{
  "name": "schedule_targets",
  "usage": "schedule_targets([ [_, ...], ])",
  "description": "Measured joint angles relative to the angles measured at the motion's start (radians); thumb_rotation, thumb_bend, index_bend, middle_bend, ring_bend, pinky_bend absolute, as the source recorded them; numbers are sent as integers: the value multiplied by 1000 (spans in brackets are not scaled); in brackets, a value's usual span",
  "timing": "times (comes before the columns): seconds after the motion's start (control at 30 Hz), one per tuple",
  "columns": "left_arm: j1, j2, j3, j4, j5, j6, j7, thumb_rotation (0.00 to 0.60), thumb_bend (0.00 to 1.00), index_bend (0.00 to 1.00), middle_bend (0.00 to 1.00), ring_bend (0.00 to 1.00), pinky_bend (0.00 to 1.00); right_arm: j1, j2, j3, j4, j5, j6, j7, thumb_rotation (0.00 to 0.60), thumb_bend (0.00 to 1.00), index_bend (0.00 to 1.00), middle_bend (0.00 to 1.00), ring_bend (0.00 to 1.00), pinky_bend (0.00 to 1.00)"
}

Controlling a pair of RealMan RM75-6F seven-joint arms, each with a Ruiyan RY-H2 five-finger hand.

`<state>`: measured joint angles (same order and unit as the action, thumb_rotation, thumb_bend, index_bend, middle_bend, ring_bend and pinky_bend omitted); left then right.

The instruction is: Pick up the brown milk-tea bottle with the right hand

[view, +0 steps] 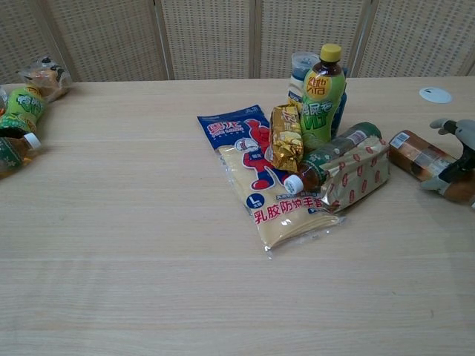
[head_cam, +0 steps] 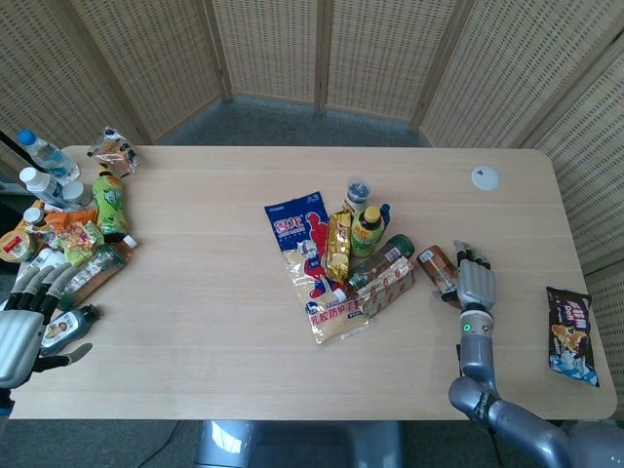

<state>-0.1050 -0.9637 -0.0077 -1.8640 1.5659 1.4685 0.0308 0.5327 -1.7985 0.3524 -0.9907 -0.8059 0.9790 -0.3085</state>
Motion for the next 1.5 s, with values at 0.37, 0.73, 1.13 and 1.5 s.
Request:
schedule_targets([
  [0.37, 0, -1, 1, 0, 2, -2, 2, 600, 0, 0, 0, 0, 0, -1, -41, 5, 83, -22, 18, 48, 600, 91, 487, 660, 502, 717],
  [0.73, 1, -1, 3, 0, 3, -2, 2, 600, 0, 0, 0, 0, 0, -16, -2, 21, 30, -63, 64, 84, 600, 111, 516, 683, 527, 740],
  [1.13, -2, -3, 6, -5, 13, -6, 2, 600, 0, 0, 0, 0, 0, -67, 163, 53, -267, -125, 216, 74, 600, 96, 516, 683, 528, 741],
  [1.5, -2, -6, 16, -13, 32, -8, 11, 600, 0, 0, 0, 0, 0, -87, 327, 95, -652, -181, 351, -34, 600, 84, 511, 683, 528, 740],
])
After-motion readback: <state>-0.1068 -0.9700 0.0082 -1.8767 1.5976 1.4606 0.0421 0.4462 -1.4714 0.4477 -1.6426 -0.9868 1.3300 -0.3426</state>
